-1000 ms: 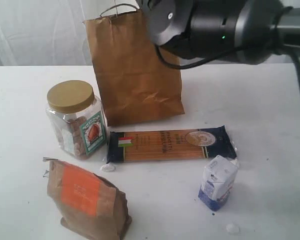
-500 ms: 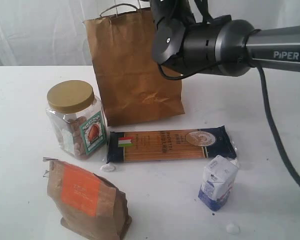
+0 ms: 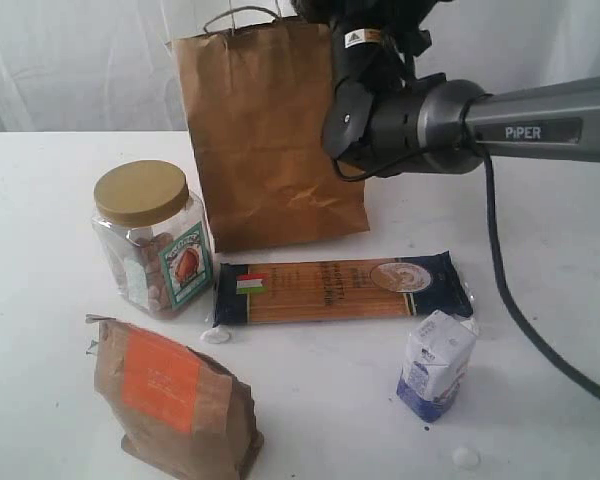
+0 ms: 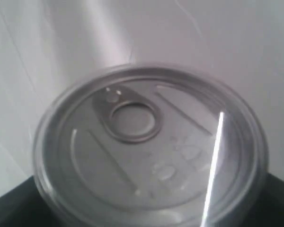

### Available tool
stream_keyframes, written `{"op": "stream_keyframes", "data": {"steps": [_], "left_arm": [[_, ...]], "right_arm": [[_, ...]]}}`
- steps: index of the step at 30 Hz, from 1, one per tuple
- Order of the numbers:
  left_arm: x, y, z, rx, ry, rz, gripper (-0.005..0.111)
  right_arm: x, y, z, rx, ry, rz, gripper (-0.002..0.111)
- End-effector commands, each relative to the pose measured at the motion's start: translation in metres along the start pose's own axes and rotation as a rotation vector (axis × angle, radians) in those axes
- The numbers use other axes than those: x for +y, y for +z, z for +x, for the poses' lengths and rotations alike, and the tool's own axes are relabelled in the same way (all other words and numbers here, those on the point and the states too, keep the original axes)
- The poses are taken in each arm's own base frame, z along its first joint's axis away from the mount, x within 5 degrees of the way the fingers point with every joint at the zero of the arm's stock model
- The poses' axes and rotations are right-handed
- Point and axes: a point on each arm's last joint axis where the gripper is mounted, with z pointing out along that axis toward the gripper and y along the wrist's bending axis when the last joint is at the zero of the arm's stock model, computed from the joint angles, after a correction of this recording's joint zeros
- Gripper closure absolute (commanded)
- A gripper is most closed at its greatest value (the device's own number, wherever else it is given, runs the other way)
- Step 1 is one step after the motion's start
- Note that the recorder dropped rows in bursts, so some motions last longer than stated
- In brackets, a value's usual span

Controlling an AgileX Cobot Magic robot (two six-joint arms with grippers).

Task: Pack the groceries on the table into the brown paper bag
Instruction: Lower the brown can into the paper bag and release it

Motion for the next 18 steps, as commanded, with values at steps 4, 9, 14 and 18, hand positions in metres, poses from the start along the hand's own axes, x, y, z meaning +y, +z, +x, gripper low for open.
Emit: {"op": "stream_keyframes", "data": {"steps": [4,9,14,18], "left_arm": [[0.0,0.0,0.001,-0.002,0.005,0.003,0.107],[0.0,0.0,0.001,-0.002,0.005,0.003,0.107],[0.0,0.0,0.001,-0.002,0.005,0.003,0.107],[0.0,0.0,0.001,-0.002,0.005,0.003,0.107]], "right_arm": [[0.0,0.011,-0.011,-0.031,0.005,-0.151,0.108],[0.006,0.008,0.011,0.197,-0.25,-0.258,0.108],[0.013,0.005,0.014,0.273,-0.411,-0.339,0.108],[0.015,-0.001,0.005,0.493,-0.717,-0.346,0.108]]}}
